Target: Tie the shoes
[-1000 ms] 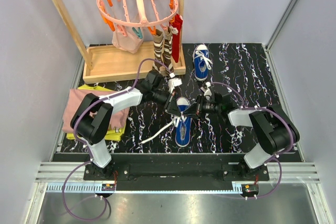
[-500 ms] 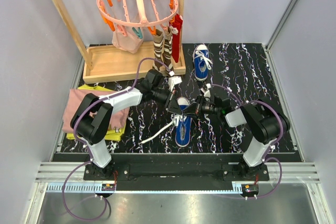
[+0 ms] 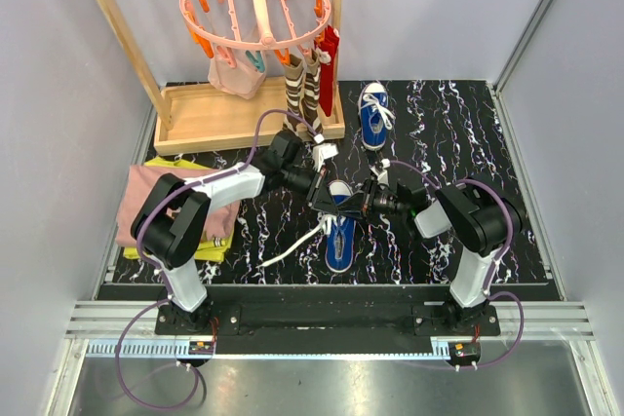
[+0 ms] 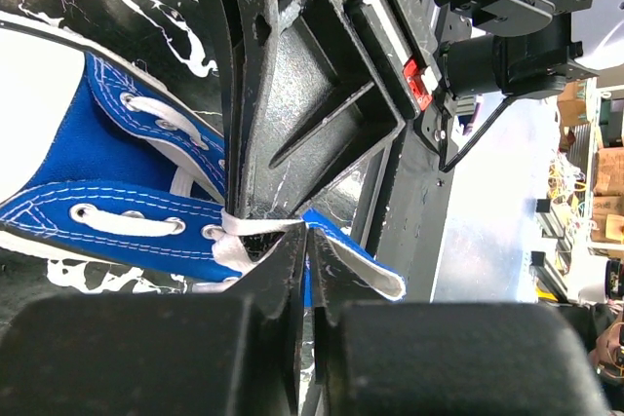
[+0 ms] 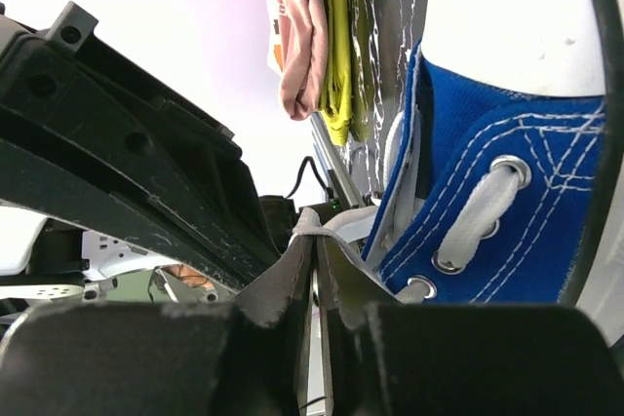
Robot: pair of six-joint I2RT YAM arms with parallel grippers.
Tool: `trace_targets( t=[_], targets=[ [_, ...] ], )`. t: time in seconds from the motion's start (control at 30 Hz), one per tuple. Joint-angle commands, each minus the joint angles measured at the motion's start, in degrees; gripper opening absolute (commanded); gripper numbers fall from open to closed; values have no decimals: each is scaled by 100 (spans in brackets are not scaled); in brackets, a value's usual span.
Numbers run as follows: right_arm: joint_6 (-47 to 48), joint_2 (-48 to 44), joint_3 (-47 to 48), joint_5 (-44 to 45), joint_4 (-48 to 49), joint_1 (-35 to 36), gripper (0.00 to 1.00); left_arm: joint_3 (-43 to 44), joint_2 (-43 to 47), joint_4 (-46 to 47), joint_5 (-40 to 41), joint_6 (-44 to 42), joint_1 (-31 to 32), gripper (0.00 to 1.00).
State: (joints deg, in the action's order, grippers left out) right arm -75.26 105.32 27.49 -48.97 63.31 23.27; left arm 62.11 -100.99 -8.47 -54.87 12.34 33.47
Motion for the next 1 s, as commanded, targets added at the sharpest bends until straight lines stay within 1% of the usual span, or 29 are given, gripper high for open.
trace_targets(
  t=[0.0, 0.03, 0.07, 0.17, 0.27, 0.4, 0.43, 0.5, 0.6, 0.67, 0.83, 0.97],
  targets=[
    [-191, -2, 20, 125, 903, 46, 13, -24, 176, -163, 73, -213, 133, 14],
    [-182, -20, 11, 116, 911, 46, 13, -6, 211, -242, 108, -406, 142, 18],
    [-138, -20, -24, 116, 929, 38, 13, 21, 281, -443, 195, -512, 142, 25],
    [-76, 6, -59, 107, 964, 38, 13, 56, 526, -717, 406, -882, 63, 33],
    [-41, -11, -68, 116, 938, 38, 13, -5, 808, -753, 486, -1049, -147, 36],
    [3, -20, -85, 133, 911, 46, 13, -14, 1081, -928, 442, -1355, -411, 42],
    [20, -29, -94, 133, 894, 38, 13, 29, 1116, -1120, 468, -1583, -438, 43],
    [47, -38, -112, 142, 885, 38, 13, 12, 1178, -1201, 591, -1699, -561, 43],
    [117, -64, -120, 142, 771, 38, 13, -32, 1117, -1061, 881, -1551, -737, 42],
    [135, -81, -129, 142, 753, 38, 13, 55, 881, -1043, 1171, -1436, -754, 41],
    [196, -125, -121, 151, 639, 38, 12, 346, 379, -973, 1023, -1103, -632, 39],
    [258, -134, -112, 160, 569, 46, 12, 416, 194, -858, 891, -1041, -342, 39]
  ],
)
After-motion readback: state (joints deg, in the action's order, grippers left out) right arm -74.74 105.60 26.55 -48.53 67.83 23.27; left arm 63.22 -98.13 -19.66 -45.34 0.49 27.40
